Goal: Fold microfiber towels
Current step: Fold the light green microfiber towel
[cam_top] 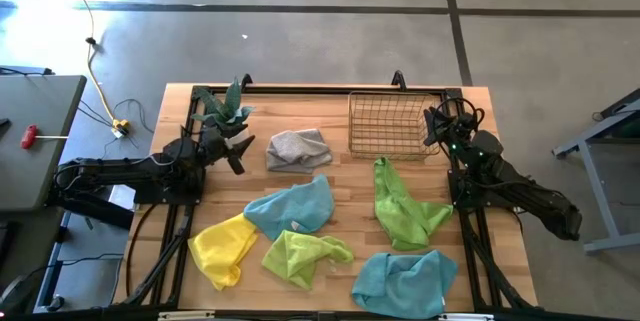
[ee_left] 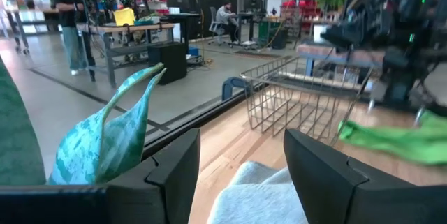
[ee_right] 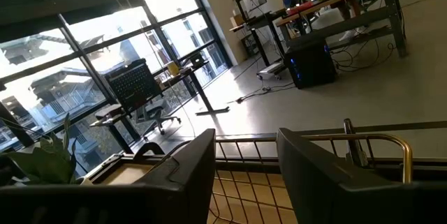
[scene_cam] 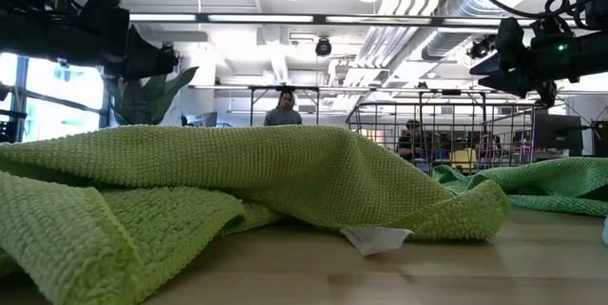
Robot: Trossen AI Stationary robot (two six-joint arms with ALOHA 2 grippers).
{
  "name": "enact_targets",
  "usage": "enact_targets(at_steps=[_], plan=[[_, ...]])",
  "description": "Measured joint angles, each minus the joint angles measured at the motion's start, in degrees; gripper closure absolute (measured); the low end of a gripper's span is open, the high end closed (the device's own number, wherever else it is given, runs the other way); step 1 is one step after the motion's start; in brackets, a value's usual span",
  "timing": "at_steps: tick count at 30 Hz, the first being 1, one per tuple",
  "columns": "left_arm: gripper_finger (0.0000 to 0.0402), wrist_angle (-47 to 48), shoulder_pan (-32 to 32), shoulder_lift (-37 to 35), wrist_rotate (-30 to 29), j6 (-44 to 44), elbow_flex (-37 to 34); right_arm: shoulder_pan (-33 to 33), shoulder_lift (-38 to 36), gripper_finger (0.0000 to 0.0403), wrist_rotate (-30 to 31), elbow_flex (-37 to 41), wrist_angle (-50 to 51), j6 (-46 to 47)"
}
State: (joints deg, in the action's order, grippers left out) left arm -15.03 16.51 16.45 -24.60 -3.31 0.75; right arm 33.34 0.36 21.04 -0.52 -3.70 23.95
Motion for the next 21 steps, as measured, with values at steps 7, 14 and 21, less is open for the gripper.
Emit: enact_targets(at_steps=[7,14,21], plan=[[0.0204,0.09,-0.07,0.02,0.16,-6.43,0.00,0.00,0.00,0.0256,0.00,-0.01,0.00,0.02],[0.0204,0.11,-0.07,0.01,7.32,-4.26,0.00,0.00,-0.01,0.0256,0.02,0.00,0.00,0.00],[0.0204,-5.23,-0.07,0.02,20.33,-7.02,0.00,0.00,0.00,0.0256,0.02,0.01,0.00,0.02]])
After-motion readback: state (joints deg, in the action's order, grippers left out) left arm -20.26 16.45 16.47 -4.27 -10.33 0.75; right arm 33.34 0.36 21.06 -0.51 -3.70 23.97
